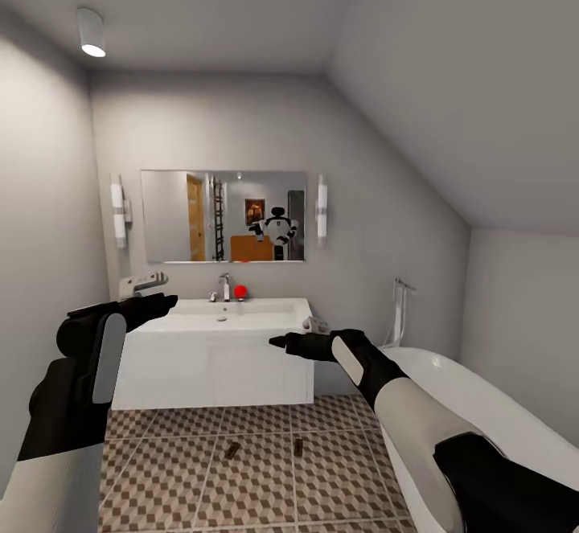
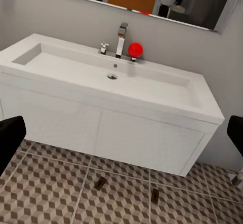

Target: Take the four mousetraps from the cabinet in the bathroom and place them on the bathroom floor. Make sure all four end up on the same floor surface, and ensure that at least two of them are either under or directly next to the same bathroom sink.

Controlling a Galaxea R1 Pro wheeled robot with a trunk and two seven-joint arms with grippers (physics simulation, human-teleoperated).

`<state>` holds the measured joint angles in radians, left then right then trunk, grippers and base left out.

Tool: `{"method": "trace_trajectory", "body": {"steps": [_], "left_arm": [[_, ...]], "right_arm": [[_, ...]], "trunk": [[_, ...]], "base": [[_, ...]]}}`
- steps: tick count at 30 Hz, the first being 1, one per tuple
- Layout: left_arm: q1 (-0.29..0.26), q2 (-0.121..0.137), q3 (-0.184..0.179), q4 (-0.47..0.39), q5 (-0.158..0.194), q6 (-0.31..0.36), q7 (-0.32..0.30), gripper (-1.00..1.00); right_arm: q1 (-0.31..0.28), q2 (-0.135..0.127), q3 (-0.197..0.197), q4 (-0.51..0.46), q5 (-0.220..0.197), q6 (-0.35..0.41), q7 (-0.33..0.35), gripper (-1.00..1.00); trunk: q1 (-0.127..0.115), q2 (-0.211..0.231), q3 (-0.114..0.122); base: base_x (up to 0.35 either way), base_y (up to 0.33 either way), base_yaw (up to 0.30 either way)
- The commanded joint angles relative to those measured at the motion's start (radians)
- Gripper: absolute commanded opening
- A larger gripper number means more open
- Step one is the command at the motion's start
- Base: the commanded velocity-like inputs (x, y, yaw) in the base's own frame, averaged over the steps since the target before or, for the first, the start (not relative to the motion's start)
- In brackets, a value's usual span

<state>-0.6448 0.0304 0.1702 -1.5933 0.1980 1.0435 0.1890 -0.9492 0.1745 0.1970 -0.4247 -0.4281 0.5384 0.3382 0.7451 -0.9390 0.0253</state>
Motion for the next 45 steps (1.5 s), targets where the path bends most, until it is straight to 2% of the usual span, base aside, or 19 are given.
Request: {"method": "trace_trajectory", "body": {"steps": [1,45], "left_arm": [[0.0,0.0,0.0,-0.001,0.011,0.004,0.009,1.0],[-0.001,0.0,0.0,0.001,0.011,0.004,0.007,1.0]], "right_arm": [[0.0,0.0,0.001,0.0,0.0,0.003,0.001,1.0],[0.0,0.0,0.001,-0.001,0.0,0.003,0.002,1.0]], "trunk": [[-0.004,0.007,0.003],[-0.172,0.315,0.141]], "base": [[0.0,0.0,0.0],[0.0,0.0,0.0]]}}
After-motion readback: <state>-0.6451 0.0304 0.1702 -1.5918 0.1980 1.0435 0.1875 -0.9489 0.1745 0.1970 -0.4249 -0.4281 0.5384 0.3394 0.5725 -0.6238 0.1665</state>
